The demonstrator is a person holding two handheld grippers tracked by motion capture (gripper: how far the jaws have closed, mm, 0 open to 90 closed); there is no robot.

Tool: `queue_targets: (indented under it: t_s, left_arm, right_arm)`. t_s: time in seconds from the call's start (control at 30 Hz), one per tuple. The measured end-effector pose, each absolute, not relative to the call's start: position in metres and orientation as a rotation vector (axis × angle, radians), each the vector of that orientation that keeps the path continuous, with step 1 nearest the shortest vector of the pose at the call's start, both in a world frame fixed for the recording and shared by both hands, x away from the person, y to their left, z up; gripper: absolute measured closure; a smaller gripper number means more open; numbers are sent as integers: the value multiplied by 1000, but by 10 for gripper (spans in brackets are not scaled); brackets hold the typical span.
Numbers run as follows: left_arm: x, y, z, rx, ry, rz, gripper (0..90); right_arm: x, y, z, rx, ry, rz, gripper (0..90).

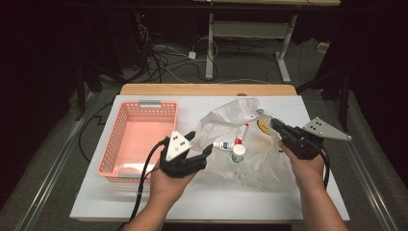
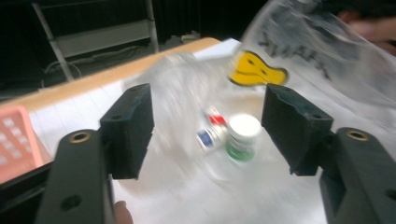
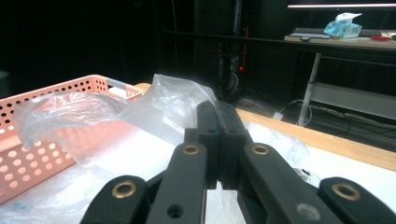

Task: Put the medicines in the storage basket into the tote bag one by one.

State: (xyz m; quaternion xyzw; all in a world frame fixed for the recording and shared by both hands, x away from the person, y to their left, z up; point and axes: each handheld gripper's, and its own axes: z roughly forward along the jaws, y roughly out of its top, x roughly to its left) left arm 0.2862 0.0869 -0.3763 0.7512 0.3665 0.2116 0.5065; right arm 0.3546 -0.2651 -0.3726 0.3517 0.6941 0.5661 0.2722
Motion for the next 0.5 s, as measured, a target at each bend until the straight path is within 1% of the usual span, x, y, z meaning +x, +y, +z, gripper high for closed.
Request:
queue_targets:
  t_s: [0.13, 0.2, 0.23, 0.3, 0.37, 0.43, 0.47, 0.5]
  left_arm:
    - [272, 77, -400, 1889, 857, 487, 247]
    - [275, 72, -419, 1924, 882, 395, 247]
    - [281, 71, -429, 1941, 914, 341, 236]
    - [294, 67, -447, 1934, 990, 254, 179]
    - [308, 61, -459, 1933, 1034, 200, 176]
    - [320, 54, -467, 1919, 1047, 133, 186]
    - [325, 51, -470, 1905, 1049, 105, 243]
    - [328, 49, -472, 1901, 1034, 104, 327]
  right_arm:
    - [353, -263, -375, 936, 1881, 1518, 900]
    - [351, -263, -376, 933, 1885, 1522, 900]
    - [350, -263, -377, 933, 1886, 1523, 900]
    - [349, -263, -377, 931, 1888, 1526, 900]
    - [348, -262, -378, 931, 1889, 1531, 900]
    - [347, -261, -379, 926, 1893, 1532, 900]
    - [346, -261, -380, 920, 1897, 1533, 900]
    - [345, -260, -380, 920, 1897, 1536, 900]
